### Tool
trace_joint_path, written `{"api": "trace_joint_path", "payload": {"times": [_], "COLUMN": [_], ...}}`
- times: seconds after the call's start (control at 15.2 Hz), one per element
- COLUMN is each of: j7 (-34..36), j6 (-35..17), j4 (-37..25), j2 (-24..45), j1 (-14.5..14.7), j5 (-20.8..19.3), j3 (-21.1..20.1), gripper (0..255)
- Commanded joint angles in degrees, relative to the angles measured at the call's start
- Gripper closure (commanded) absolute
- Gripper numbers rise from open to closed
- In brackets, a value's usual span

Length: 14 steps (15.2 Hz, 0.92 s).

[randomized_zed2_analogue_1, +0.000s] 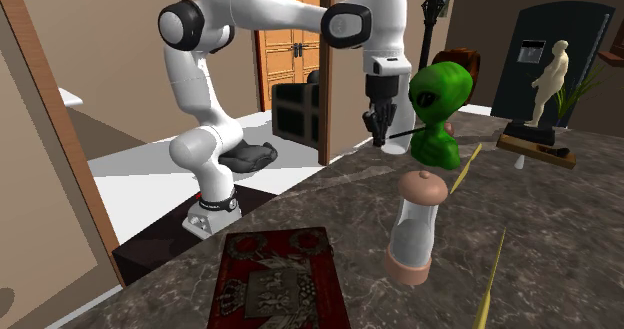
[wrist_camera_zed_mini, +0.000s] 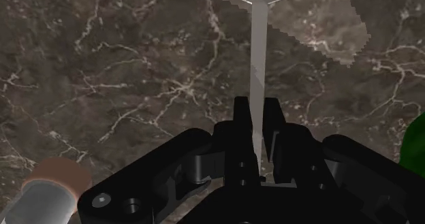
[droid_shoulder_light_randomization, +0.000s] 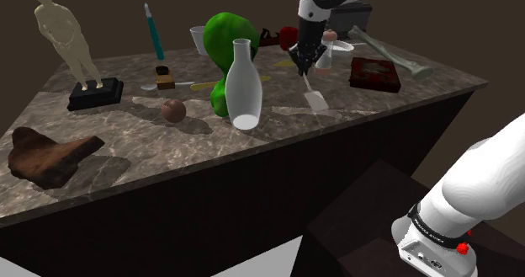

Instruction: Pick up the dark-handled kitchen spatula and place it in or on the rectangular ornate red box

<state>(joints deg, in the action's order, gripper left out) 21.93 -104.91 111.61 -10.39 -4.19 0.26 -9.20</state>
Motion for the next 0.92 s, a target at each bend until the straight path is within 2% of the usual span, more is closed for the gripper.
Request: {"api": "trace_joint_path", "payload": {"times": [0.0, 0.13, 0.86], "j7": [-0.1, -0.1, -15.5], "j6": [1.5, 2.3, 2.6], "j4": [-1.5, -2.3, -0.9], "j2": [0.0, 0.0, -1.7], "j1": [0.0, 0.0, -6.2], "j5": [0.0, 0.0, -0.7], "j3": [0.0, 0.0, 9.5], "gripper": [255, 255, 255]}}
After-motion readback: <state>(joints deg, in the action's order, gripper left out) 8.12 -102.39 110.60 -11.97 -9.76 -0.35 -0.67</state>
